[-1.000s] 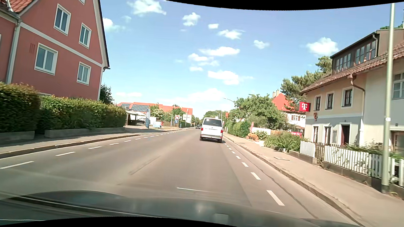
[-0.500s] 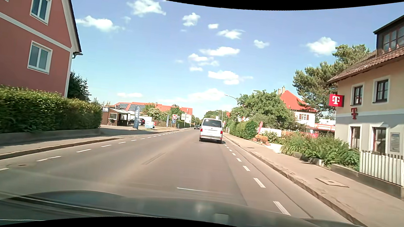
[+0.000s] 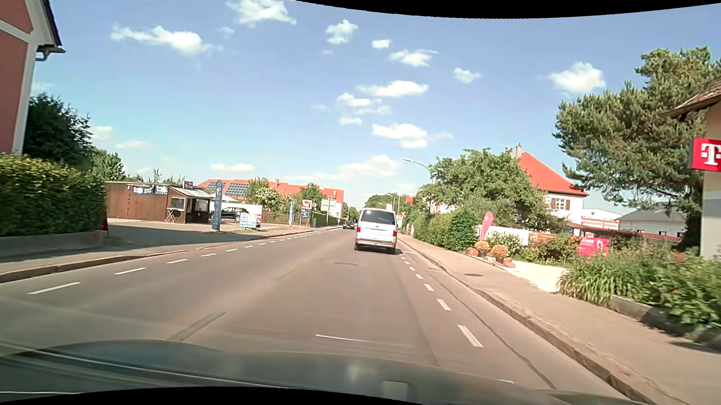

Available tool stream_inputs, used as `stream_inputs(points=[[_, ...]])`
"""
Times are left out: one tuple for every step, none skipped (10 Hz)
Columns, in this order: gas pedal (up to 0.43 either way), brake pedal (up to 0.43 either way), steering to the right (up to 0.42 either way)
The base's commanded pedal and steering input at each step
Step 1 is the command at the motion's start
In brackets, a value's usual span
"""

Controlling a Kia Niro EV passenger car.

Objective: Follow the waypoints while adhering to traffic rules and regulations

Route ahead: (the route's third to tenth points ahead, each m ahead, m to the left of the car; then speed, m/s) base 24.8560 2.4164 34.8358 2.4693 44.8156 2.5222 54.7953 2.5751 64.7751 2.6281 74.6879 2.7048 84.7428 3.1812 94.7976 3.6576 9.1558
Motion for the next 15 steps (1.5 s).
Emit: stream_inputs(points=[[0.0,0.006,-0.002],[0.0,0.006,-0.001],[0.0,0.006,-0.001],[0.0,0.006,-0.001],[0.0,0.006,-0.001],[0.0,0.006,-0.001],[0.0,0.006,-0.002],[0.0,0.006,-0.004],[0.0,0.006,-0.005],[0.0,0.006,-0.006],[0.0,0.006,-0.006],[0.0,0.006,-0.006],[0.0,0.006,-0.006],[0.0,0.006,-0.006],[0.0,0.006,-0.009]])
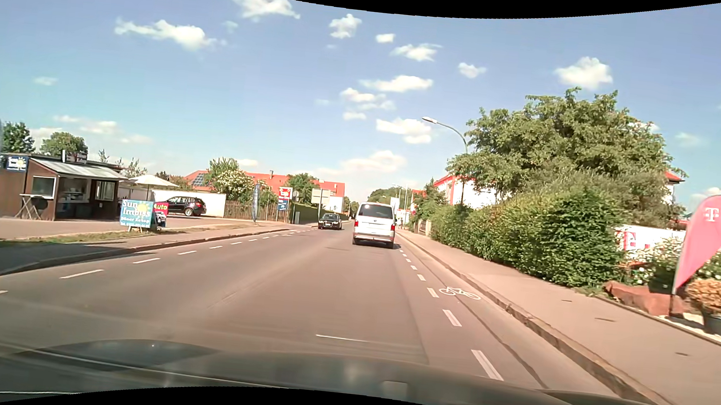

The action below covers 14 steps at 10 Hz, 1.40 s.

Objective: Follow the waypoints while adhering to traffic rules and regulations

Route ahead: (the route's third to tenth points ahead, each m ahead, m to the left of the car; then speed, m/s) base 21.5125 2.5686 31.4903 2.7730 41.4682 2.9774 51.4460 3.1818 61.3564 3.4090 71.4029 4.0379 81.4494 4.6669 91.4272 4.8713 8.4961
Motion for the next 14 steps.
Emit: stream_inputs(points=[[0.0,0.006,-0.008],[0.0,0.006,-0.002],[0.0,0.006,0.0],[0.0,0.006,-0.001],[0.0,0.006,0.0],[0.0,0.006,-0.001],[0.028,0.006,-0.001],[0.028,0.006,0.0],[0.059,0.006,0.0],[0.059,0.006,-0.001],[0.067,0.006,-0.003],[0.067,0.006,-0.004],[0.067,0.006,-0.002],[0.067,0.006,-0.001]])
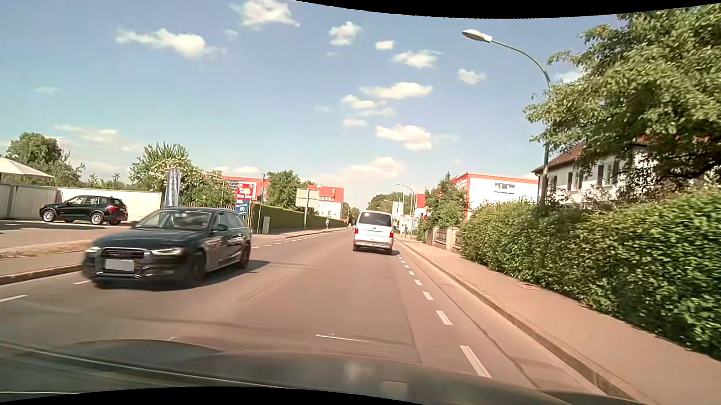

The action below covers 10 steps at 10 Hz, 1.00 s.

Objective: Follow the waypoints while adhering to traffic rules and regulations

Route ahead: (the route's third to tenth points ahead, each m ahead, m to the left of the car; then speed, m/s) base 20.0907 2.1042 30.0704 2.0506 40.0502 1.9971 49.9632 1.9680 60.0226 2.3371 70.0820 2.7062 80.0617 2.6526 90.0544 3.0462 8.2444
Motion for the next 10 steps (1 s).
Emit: stream_inputs(points=[[0.067,0.006,-0.001],[0.067,0.006,-0.001],[0.067,0.006,-0.001],[0.067,0.006,-0.001],[0.067,0.006,-0.001],[0.067,0.006,-0.001],[0.067,0.006,-0.001],[0.067,0.006,-0.001],[0.067,0.006,-0.003],[0.067,0.006,-0.003]])
